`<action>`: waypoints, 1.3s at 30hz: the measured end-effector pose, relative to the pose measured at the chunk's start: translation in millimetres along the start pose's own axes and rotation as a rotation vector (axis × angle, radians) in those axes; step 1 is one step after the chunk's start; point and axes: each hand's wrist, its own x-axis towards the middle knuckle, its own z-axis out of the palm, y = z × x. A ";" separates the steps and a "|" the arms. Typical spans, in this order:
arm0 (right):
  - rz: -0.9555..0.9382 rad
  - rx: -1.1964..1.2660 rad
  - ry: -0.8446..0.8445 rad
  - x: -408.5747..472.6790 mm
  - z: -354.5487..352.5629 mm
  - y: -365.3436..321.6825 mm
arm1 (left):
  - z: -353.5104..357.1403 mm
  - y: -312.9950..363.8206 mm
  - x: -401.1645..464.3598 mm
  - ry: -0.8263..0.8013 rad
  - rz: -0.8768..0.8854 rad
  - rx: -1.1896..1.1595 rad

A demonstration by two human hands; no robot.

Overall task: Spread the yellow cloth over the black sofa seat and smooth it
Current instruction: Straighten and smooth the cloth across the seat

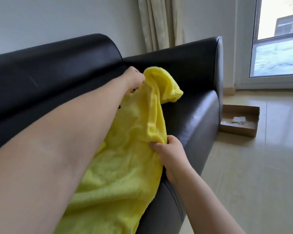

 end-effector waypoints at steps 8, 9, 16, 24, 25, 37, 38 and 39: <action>-0.010 -0.050 0.065 -5.1 9.7 6.7 | 36.4 -31.7 -55.5 -0.504 -0.108 0.412; 0.008 -0.055 0.057 -3.7 9.9 8.6 | 42.2 -34.5 -60.0 -0.544 -0.097 0.457; 0.090 -0.008 0.043 -10.6 6.2 2.3 | 76.8 -37.9 -66.3 -0.398 0.054 0.166; 0.128 0.059 0.025 -1.7 0.7 3.5 | 51.1 -37.2 -94.7 -0.253 0.080 0.241; 0.129 0.064 0.026 0.9 1.1 2.8 | 39.8 -41.9 -104.5 -0.194 0.106 0.265; 0.154 -0.033 0.089 24.8 -6.8 -36.8 | -16.3 -131.3 -120.7 0.133 -0.031 0.641; 0.157 -0.056 0.096 24.8 -6.7 -36.9 | -14.0 -126.0 -116.7 0.106 -0.034 0.644; 0.147 -0.091 0.113 36.1 -3.8 -35.8 | -7.8 -126.6 -101.6 0.076 -0.058 0.593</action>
